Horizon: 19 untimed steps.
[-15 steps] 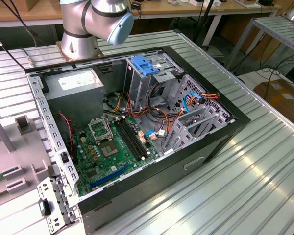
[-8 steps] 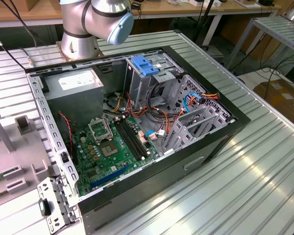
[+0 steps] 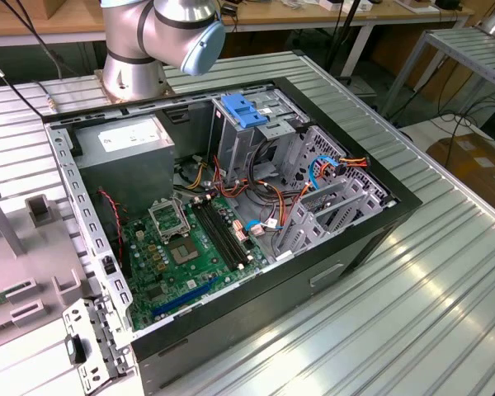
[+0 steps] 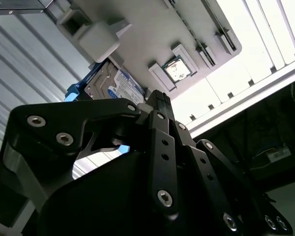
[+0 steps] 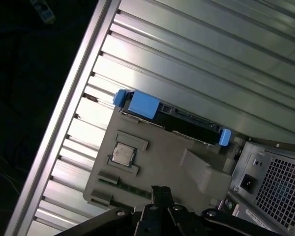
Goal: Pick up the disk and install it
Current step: 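Pick up the disk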
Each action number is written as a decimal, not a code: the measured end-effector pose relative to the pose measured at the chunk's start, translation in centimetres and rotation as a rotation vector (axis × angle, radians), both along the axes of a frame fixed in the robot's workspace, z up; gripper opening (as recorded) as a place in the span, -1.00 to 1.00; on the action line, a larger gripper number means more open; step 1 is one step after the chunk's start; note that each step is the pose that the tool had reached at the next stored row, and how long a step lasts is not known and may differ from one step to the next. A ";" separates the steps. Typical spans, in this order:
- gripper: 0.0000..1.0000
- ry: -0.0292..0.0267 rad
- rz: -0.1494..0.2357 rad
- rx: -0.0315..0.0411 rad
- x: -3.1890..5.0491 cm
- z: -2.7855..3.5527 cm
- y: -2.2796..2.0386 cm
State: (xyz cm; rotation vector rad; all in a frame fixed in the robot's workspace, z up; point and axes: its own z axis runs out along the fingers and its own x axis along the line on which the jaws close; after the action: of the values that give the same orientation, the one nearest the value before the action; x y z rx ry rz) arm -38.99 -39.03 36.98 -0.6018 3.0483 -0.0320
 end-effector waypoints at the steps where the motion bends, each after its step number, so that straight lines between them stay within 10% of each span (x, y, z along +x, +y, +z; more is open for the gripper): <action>1: -0.79 -0.0001 0.003 0.0001 0.00 0.00 0.00; 19: -0.79 -0.0001 0.093 0.0000 0.00 0.00 0.00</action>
State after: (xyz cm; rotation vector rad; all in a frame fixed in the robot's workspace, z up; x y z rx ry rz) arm -38.99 -39.03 36.98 -0.7419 3.0162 -0.0294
